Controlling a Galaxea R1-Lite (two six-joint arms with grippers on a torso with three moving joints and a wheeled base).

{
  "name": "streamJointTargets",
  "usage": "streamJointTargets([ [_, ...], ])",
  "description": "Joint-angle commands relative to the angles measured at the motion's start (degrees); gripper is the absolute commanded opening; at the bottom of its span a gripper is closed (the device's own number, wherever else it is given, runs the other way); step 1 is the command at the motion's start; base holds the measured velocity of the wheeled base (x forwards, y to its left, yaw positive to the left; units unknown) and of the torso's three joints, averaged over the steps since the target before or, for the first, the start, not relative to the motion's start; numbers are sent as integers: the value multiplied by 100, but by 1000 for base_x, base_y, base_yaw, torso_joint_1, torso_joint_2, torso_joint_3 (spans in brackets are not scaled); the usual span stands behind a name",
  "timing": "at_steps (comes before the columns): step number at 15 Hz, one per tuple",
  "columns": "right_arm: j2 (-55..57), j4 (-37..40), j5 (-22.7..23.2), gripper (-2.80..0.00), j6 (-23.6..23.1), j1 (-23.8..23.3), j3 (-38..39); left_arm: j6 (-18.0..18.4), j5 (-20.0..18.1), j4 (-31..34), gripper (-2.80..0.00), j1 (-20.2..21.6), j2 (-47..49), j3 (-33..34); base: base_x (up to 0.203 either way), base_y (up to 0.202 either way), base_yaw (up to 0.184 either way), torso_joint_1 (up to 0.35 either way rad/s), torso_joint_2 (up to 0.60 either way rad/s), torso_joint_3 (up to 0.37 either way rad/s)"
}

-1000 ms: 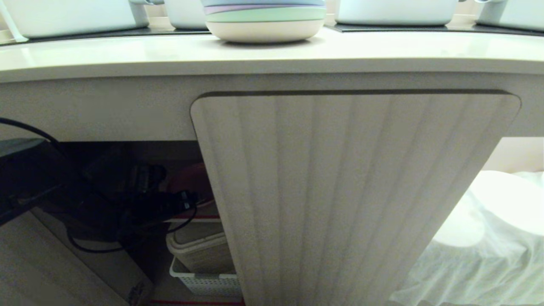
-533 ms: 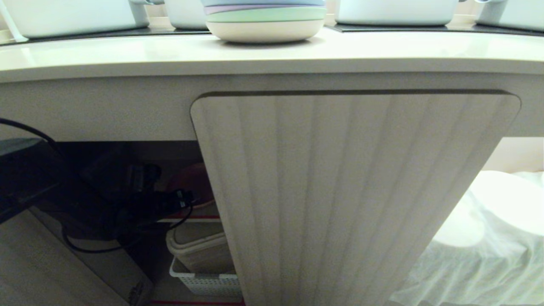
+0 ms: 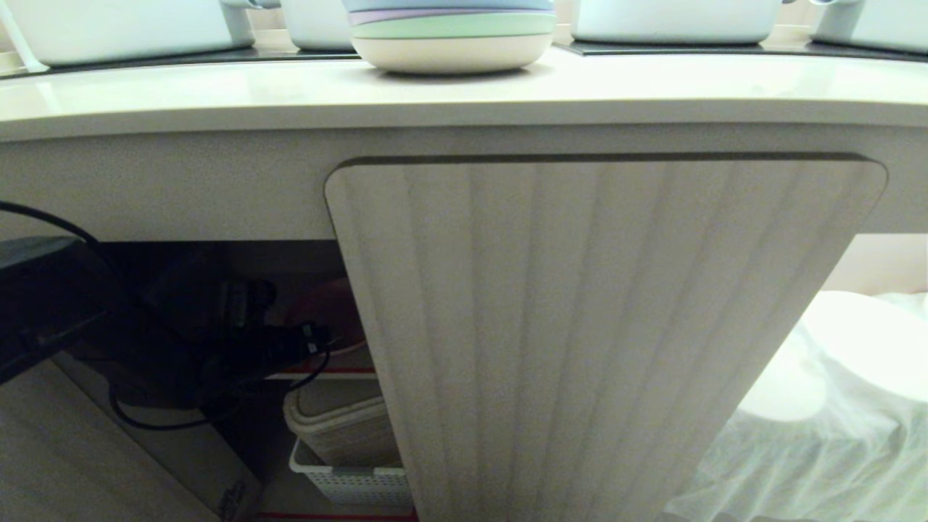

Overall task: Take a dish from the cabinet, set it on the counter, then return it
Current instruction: Take the plate from the cabinet

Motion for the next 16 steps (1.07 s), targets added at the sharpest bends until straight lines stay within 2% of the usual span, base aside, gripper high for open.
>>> streamJointTargets([
  [1,0,-2,-3,-280,5,1,0,-9,-6,5,0,4,37,-35,0,0,0,0,0,0],
  [12,0,-2,-3,-280,-3,1,0,0,-6,-21,0,-5,139,-35,0,0,0,0,0,0],
  [13,0,-2,-3,-280,5,1,0,0,-6,-21,-280,-5,139,-35,0,0,0,0,0,0],
  [16,0,-2,-3,-280,-2,1,0,0,7,-45,-280,4,139,-79,0,0,0,0,0,0],
])
